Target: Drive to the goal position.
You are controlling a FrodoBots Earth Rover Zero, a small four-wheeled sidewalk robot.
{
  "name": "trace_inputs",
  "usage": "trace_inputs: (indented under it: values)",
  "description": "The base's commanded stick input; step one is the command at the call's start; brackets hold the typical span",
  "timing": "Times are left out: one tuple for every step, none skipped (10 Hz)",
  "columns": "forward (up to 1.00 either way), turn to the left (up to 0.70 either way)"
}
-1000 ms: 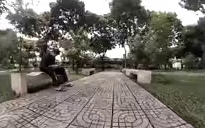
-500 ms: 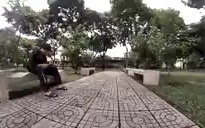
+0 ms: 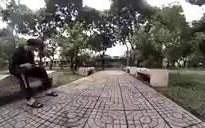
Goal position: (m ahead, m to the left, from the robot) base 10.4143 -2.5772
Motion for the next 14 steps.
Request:
trace_inputs:
  values:
    - [1.00, 0.00]
    - [1.00, 0.00]
    - [1.00, 0.00]
    - [1.00, 0.00]
    - [1.00, 0.00]
    - [1.00, 0.00]
    - [1.00, 0.00]
    - [1.00, 0.00]
    - [1.00, 0.00]
    - [1.00, 0.00]
    - [1.00, 0.00]
    - [1.00, 0.00]
    - [1.00, 0.00]
    - [1.00, 0.00]
